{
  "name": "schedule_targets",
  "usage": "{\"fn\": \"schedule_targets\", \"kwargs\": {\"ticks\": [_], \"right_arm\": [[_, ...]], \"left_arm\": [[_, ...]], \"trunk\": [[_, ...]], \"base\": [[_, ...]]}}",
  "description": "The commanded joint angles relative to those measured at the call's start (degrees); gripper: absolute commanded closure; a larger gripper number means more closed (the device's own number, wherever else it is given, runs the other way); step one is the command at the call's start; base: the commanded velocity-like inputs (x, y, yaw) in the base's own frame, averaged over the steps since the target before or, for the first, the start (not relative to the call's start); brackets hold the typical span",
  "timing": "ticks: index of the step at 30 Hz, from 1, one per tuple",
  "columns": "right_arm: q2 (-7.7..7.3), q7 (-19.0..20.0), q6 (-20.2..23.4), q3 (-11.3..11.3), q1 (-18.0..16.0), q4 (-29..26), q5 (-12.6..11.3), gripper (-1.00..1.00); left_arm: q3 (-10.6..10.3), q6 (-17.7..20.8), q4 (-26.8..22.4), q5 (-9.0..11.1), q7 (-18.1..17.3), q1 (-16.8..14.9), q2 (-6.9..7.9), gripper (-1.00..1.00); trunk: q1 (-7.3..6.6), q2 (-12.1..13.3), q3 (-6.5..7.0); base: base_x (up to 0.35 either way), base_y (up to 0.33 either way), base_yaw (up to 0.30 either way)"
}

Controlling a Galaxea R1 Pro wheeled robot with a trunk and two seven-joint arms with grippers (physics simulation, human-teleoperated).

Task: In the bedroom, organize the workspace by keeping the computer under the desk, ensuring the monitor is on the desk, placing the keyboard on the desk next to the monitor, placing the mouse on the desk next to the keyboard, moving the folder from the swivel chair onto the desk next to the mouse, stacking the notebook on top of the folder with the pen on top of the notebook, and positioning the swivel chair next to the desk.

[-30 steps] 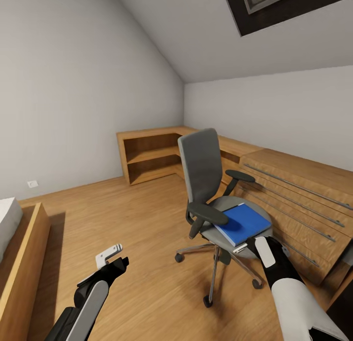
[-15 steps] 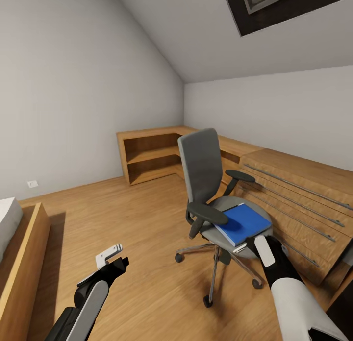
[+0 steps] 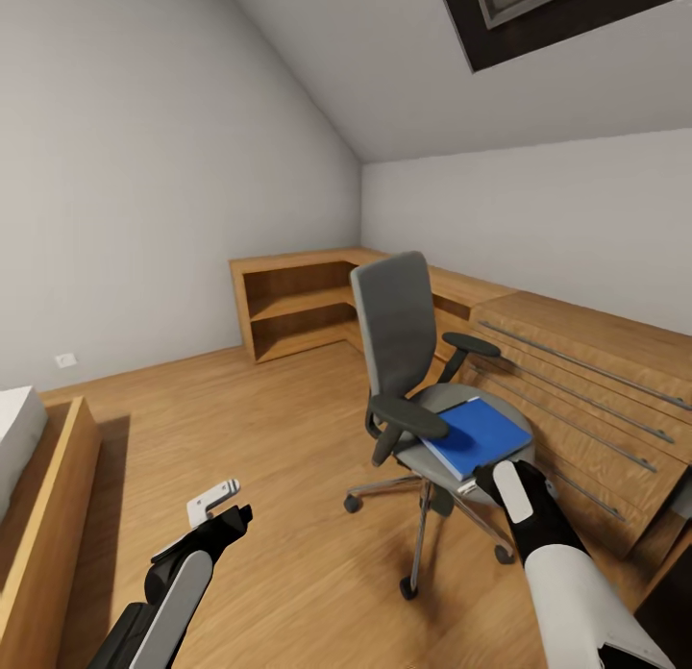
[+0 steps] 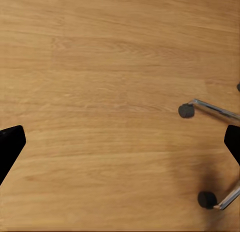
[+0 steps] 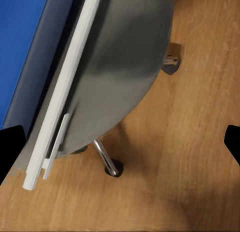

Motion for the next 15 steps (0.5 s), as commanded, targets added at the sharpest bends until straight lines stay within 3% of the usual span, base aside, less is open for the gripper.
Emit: {"fn": "schedule_targets", "kwargs": {"ticks": [1, 12, 15], "right_arm": [[0.06, -0.4, 0.1, -0.1, 0.0, -0.1, -0.5, -1.0], [0.84, -0.3, 0.2, 0.0, 0.0, 0.1, -0.4, -1.0], [1.15, -0.2, 0.4, 1.2, 0.0, 0.1, -0.4, -1.0]], "left_arm": [[-0.1, 0.1, -0.1, 0.5, 0.5, 0.0, 0.06, -1.0], [-0.1, 0.1, -0.1, 0.5, 0.5, 0.0, -0.01, -1.0], [-0.1, 0.2, -0.1, 0.5, 0.5, -0.1, -0.02, -1.0]], "trunk": [[-0.02, 0.0, -0.06], [-0.02, 0.0, -0.06], [-0.02, 0.0, -0.06]], "base": [[-0.091, 0.064, 0.0], [-0.017, 0.012, 0.0], [0.0, 0.0, 0.0]]}}
